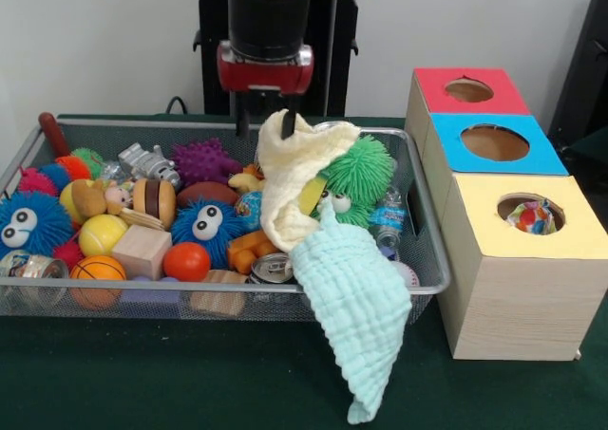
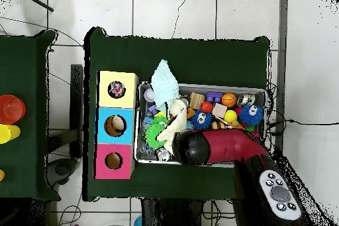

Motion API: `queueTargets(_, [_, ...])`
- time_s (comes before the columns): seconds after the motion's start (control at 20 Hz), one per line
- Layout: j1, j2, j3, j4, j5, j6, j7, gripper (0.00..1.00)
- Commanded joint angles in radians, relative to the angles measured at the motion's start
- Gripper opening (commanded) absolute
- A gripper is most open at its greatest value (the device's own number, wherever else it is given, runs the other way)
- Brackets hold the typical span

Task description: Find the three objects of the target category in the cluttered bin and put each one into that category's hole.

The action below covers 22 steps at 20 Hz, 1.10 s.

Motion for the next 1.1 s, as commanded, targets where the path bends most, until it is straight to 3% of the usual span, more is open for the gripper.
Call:
queueTargets(0.05, [-0.156, -0.205, 0.074, 0.188, 0.058, 0.015, -0.119, 1.0])
queueTargets(0.2, [-0.243, -0.233, 0.11, 0.246, 0.039, -0.047, -0.143, 1.0])
queueTargets(0.35, [-0.295, -0.205, 0.123, 0.258, -0.023, -0.105, -0.142, 1.0])
queueTargets(0.65, [-0.339, -0.135, 0.09, 0.291, -0.188, -0.277, -0.082, 1.0])
queueTargets(0.9, [-0.251, 0.007, -0.012, 0.23, -0.32, -0.482, 0.047, 1.0])
queueTargets(1.1, [-0.146, 0.076, -0.125, 0.163, -0.342, -0.607, 0.116, 1.0])
